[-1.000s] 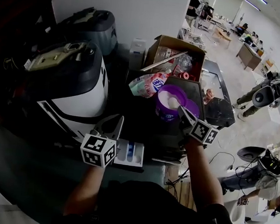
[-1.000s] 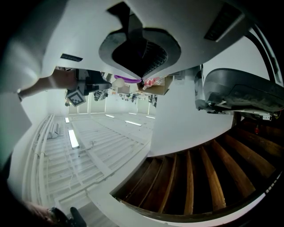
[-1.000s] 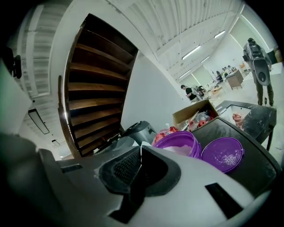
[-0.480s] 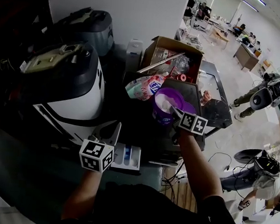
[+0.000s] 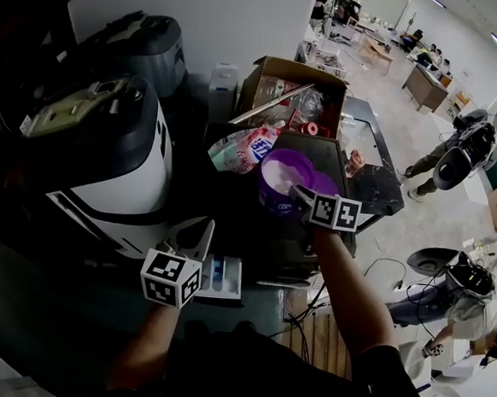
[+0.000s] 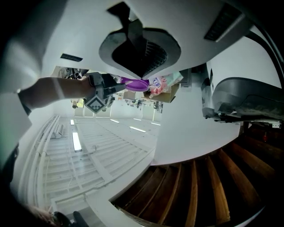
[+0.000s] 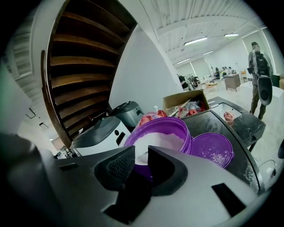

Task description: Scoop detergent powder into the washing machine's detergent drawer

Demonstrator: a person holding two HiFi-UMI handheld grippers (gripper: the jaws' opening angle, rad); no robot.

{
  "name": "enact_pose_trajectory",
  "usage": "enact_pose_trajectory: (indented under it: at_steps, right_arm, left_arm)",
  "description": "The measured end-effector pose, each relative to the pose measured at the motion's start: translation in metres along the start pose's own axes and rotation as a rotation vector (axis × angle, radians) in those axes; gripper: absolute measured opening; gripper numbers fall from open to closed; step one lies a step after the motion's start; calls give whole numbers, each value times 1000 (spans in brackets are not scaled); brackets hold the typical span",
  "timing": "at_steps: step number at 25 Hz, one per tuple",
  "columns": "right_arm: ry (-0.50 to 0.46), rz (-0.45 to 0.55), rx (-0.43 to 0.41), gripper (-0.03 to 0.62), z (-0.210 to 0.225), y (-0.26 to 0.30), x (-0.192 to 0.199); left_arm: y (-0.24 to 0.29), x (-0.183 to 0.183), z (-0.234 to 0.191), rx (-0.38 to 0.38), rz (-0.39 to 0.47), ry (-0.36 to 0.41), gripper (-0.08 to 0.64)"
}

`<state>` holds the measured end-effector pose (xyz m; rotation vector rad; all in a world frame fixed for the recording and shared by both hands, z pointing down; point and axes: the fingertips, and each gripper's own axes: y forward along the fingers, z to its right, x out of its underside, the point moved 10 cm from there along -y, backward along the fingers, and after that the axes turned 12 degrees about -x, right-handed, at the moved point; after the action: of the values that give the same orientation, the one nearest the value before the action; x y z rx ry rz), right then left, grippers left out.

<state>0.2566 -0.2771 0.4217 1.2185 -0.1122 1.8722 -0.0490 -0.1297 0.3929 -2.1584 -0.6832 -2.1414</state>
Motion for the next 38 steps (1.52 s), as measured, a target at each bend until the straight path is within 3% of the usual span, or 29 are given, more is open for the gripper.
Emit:
enact_pose_trajectory:
  at_steps: [7, 12, 18, 30, 38]
  right_arm:
    - [-11, -1, -17, 132, -7, -20, 5]
    - [10, 85, -11, 129, -12, -48, 9]
    - [31, 193, -4, 109, -20, -79, 12]
    - [41, 265, -104, 48, -55, -89, 39]
    - [-90, 252, -135, 15, -82, -88, 48]
  left_arm:
    - [2, 1, 13, 27, 0, 6, 2]
    - [-4, -2, 16, 29, 14, 15, 2]
    - [-10, -9, 13, 24, 29, 33, 2]
    - [-21, -28, 1, -8, 72, 75, 2]
    - [-30, -32, -13, -53, 105, 54, 2]
